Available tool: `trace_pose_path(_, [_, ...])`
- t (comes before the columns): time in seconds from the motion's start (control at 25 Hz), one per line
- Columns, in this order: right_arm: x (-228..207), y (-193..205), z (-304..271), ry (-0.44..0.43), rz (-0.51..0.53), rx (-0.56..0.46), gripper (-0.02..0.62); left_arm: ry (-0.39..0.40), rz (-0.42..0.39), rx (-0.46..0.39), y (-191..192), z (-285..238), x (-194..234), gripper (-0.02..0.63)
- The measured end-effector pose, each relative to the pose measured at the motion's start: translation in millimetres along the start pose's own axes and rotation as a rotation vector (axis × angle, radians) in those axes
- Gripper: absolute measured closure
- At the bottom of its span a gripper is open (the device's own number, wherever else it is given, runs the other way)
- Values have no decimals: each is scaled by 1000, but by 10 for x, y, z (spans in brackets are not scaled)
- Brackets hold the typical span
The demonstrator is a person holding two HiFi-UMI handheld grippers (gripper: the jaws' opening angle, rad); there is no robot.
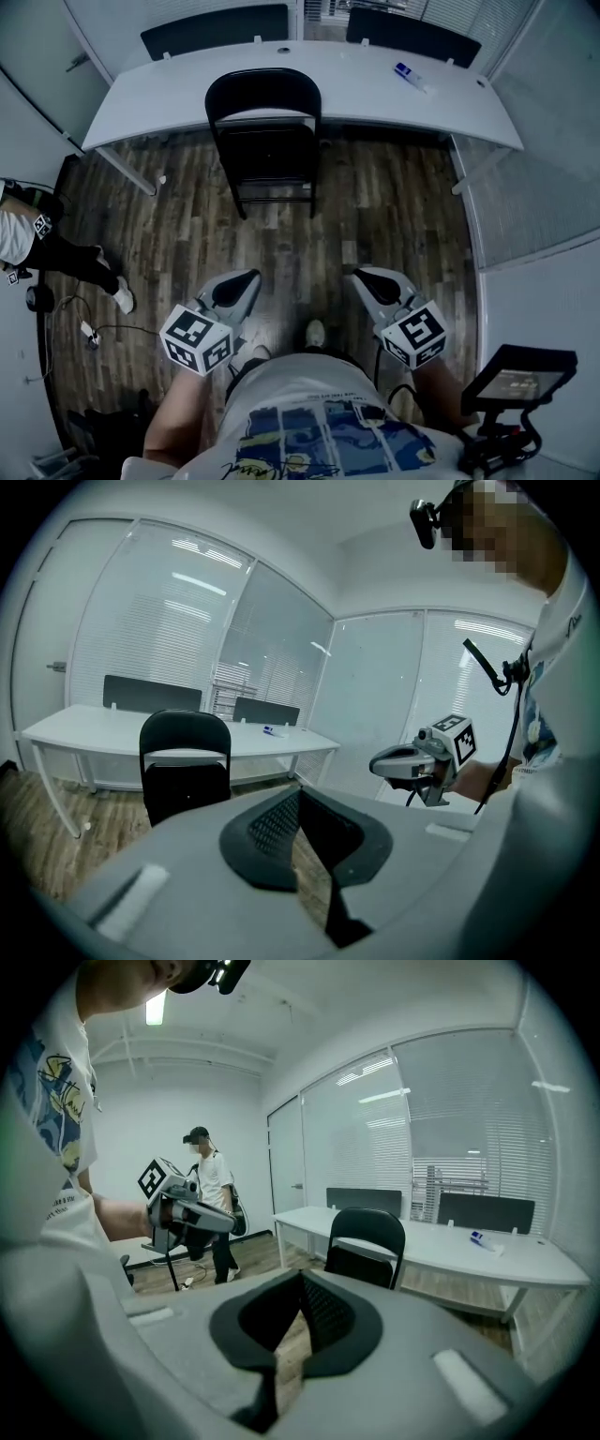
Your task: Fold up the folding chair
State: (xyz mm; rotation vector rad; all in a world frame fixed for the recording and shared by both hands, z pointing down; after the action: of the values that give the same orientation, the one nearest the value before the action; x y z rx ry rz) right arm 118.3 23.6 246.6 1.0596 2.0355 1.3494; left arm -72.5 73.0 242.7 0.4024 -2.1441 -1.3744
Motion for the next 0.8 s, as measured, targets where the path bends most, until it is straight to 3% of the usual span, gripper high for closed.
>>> trace_pose_path(0.12, [282, -34, 30, 26, 1, -1, 592, 34, -17, -15, -1, 218, -24, 603])
trace_pose_path(0.32, [1585, -81, 72, 73, 48, -3, 592, 94, -39, -60, 398, 1373, 12, 604])
trace_pose_path(0.4, [1917, -104, 81, 80, 66, -13, 592, 95, -30, -66, 563, 1685, 30, 604])
trace_pose_path(0.8, [2056, -80, 62, 76, 32, 11, 593, 122, -22, -10, 626, 1719, 26, 604])
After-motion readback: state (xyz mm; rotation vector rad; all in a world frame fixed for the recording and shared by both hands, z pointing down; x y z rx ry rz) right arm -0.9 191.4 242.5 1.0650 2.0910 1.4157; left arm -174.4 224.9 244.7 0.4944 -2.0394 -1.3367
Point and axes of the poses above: the fingertips, and each gripper's own axes: z backward along the fingers, x to its left, y out of its underside, the point moved 2 cm from there along z, backward along the fingers, and after that the axes turned 9 degrees about y, right-handed, at the moved point
